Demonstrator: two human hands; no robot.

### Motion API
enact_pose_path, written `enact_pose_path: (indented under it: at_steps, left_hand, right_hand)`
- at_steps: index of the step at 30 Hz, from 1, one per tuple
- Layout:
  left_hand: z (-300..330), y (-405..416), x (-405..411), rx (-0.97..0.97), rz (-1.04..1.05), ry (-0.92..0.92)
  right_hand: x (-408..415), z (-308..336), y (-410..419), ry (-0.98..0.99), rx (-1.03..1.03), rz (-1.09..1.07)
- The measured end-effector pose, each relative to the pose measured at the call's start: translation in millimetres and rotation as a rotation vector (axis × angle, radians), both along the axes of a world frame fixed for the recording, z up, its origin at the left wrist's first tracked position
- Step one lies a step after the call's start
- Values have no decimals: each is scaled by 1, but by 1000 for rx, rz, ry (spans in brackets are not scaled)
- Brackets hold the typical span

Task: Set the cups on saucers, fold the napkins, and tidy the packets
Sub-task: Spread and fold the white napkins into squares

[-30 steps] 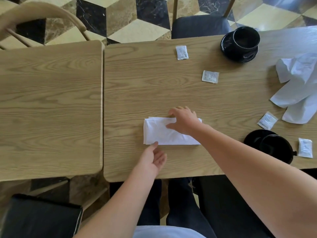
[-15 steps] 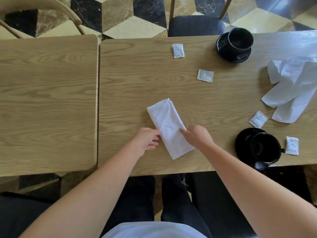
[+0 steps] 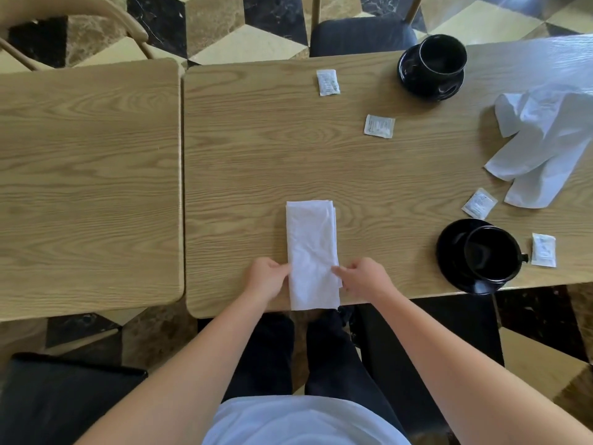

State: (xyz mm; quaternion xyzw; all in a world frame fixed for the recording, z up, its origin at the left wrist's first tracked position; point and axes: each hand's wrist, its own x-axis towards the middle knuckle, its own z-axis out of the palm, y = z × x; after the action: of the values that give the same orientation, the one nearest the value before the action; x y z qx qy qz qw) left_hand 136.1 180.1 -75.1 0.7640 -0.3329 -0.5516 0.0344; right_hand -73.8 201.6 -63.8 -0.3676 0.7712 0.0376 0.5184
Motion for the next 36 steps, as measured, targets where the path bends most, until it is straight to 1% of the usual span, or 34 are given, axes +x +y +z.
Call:
enact_pose_path:
  at_steps: [1,3,5,7,12,16,19,22,27,31,33,36]
  left_hand:
    - [-1,-7,1,-59,1,-47]
    - [-1,-21,0,-107,66,-22]
    - [-1,-30,-3,-86,127,17]
    - [0,-33,-7,-40,138,30]
    - [3,-30,-10,86,135,66]
    - [5,-31,-10,120,144,173]
    - [7,-34,-11,105,166,240]
    - [9,-39,-11,164,178,324]
    - [12,-43,-11,237,146,332]
    - [8,-42,-14,239,225,291]
    - [7,-43,-17,222,289,298]
    - [9,-45,-21,206,363,318]
  right_hand:
    - [-1,1,-5,3,-50,-30]
    - [2,2,-16,18,-134,-80]
    - [7,1,-25,40,-194,-102]
    - [11,2,-29,24,-198,-134]
    - [12,3,-32,-78,-83,-233]
    - [9,2,-31,-193,-13,-287]
    - [3,2,-33,-309,54,-401]
    - [-2,1,-33,-426,150,-495]
    - [-3,-4,-34,-434,209,-565]
    - [-2,-3,-32,-426,286,-581]
    - [-1,-4,-33,-446,298,-671]
    - [4,-4,-39,-483,232,-796]
